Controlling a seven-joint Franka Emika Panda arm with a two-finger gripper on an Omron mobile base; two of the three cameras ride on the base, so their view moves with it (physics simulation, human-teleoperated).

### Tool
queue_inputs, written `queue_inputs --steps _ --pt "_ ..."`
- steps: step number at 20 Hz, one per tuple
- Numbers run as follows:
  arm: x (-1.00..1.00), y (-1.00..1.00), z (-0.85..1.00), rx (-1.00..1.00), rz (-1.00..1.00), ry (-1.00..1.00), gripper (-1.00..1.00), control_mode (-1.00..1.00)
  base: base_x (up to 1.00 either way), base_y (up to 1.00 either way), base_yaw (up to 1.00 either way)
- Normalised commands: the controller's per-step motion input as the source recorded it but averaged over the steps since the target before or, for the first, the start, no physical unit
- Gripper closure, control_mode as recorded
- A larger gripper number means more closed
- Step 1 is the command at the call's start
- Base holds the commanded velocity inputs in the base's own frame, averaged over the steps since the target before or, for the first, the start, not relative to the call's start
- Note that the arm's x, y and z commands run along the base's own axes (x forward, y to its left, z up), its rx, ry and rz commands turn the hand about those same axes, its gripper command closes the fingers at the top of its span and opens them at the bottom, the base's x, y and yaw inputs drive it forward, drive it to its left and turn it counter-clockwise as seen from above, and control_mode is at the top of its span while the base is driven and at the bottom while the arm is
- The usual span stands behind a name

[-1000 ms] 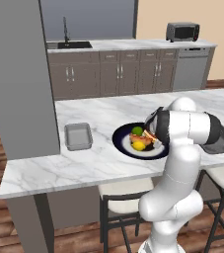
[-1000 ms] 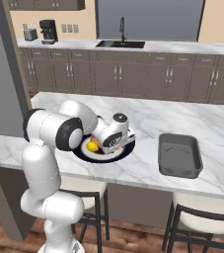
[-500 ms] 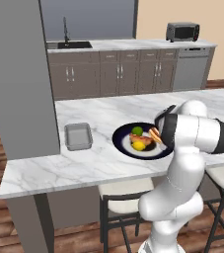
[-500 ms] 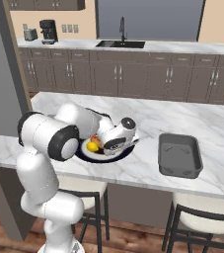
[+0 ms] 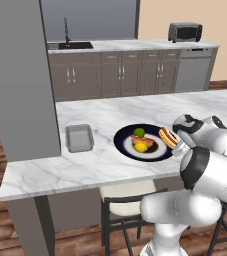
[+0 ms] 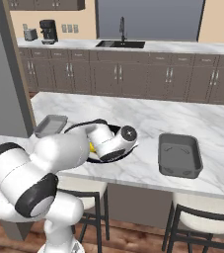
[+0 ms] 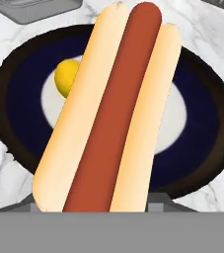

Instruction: Place one cooked food and one vegetable from the large plate to each tupperware container.

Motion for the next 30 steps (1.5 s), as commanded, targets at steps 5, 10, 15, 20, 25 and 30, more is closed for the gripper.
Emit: queue_inputs --steps 5,10,15,20,25,30 --pt "-0.11 0.00 1.00 -0.04 0.00 0.04 1.00 -1.00 0.00 0.00 0.00" --pt "0.00 -0.30 0.87 -0.03 -0.01 0.31 1.00 -1.00 0.00 0.00 0.00" --pt "0.00 -0.67 0.08 0.00 -0.03 0.18 1.00 -1.00 0.00 0.00 0.00" --pt "-0.15 -0.81 0.00 0.00 -0.06 0.00 1.00 -1.00 0.00 0.00 0.00" --pt "-0.06 -0.71 0.00 0.00 -0.08 0.00 1.00 -1.00 0.00 0.00 0.00" --pt "0.00 -0.54 -0.01 0.00 -0.11 0.00 1.00 -1.00 0.00 0.00 0.00"
